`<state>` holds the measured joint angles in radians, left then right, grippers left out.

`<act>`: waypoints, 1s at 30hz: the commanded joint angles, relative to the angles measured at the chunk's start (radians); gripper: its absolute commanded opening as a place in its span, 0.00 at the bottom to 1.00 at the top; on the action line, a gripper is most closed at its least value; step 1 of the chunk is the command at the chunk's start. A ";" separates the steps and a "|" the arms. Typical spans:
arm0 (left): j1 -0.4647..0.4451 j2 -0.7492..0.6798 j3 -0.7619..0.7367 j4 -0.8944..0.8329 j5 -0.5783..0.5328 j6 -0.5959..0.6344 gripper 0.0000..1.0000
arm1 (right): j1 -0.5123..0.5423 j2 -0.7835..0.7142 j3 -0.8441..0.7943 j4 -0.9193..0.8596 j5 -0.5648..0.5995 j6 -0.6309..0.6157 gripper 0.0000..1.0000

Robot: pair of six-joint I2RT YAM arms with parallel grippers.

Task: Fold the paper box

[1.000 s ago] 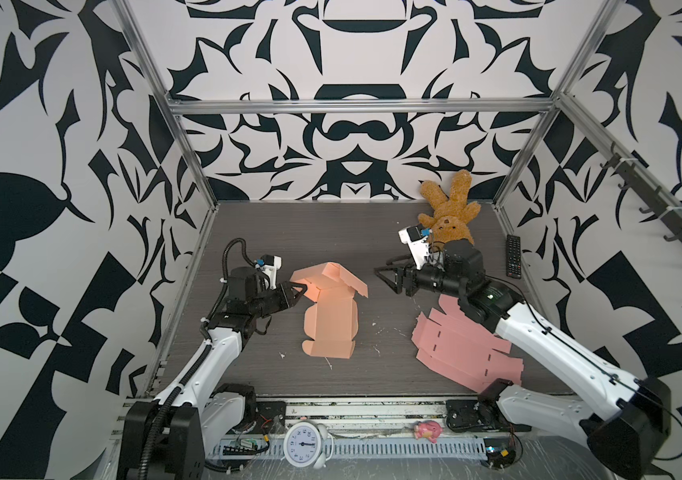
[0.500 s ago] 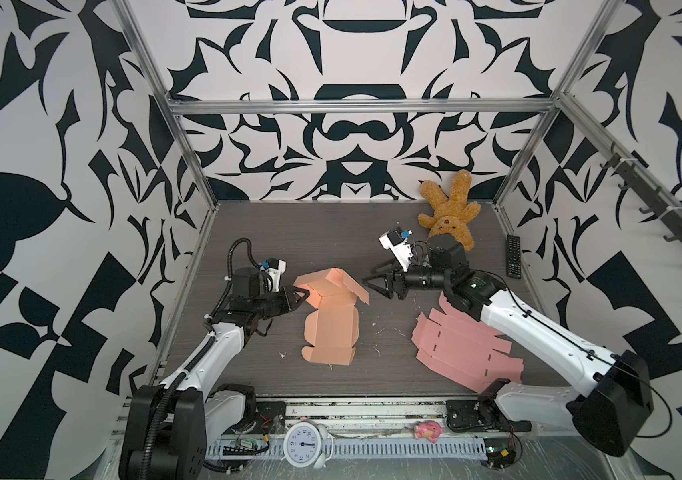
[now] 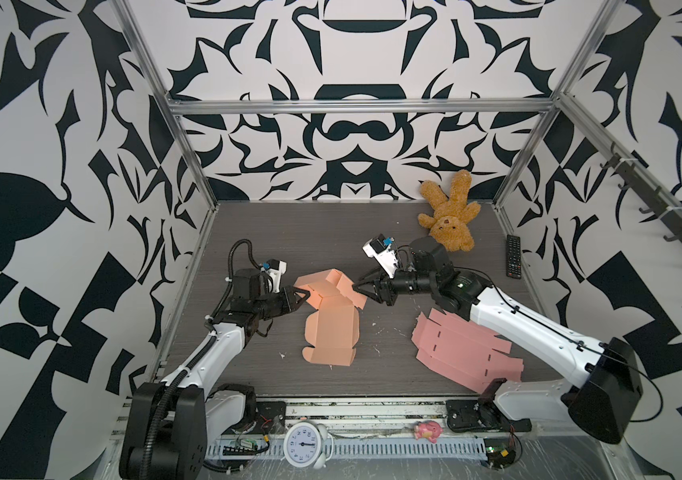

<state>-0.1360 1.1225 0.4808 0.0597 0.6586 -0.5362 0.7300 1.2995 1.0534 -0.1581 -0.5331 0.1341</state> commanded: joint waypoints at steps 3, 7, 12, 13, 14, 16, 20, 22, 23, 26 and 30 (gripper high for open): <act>-0.002 0.023 -0.024 0.053 0.014 -0.029 0.17 | 0.068 0.026 0.093 -0.071 0.168 -0.061 0.34; -0.003 0.024 -0.027 0.053 -0.003 -0.034 0.17 | 0.108 0.041 0.110 -0.087 0.283 -0.069 0.34; -0.002 0.030 -0.040 0.074 -0.020 -0.048 0.17 | 0.149 0.072 0.134 -0.097 0.365 -0.069 0.35; -0.003 0.032 -0.040 0.077 -0.020 -0.052 0.17 | 0.159 0.081 0.139 -0.097 0.384 -0.068 0.35; -0.002 0.033 -0.042 0.083 -0.020 -0.055 0.17 | 0.168 0.089 0.145 -0.098 0.401 -0.067 0.35; -0.003 0.035 -0.043 0.086 -0.024 -0.059 0.17 | 0.196 0.114 0.164 -0.103 0.460 -0.069 0.34; -0.002 0.030 -0.042 0.077 -0.032 -0.057 0.17 | 0.236 0.143 0.196 -0.119 0.541 -0.084 0.34; -0.003 0.031 -0.043 0.077 -0.040 -0.057 0.17 | 0.264 0.165 0.216 -0.132 0.596 -0.091 0.35; -0.003 0.031 -0.042 0.081 -0.039 -0.060 0.17 | 0.277 0.178 0.230 -0.141 0.622 -0.096 0.35; -0.003 0.037 -0.044 0.090 -0.039 -0.068 0.17 | 0.305 0.212 0.259 -0.160 0.699 -0.095 0.36; -0.002 0.036 -0.041 0.088 -0.043 -0.072 0.17 | 0.332 0.231 0.280 -0.169 0.832 -0.085 0.39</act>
<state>-0.1368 1.1542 0.4477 0.1188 0.6086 -0.5999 1.0454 1.5333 1.2877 -0.3161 0.1577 0.0490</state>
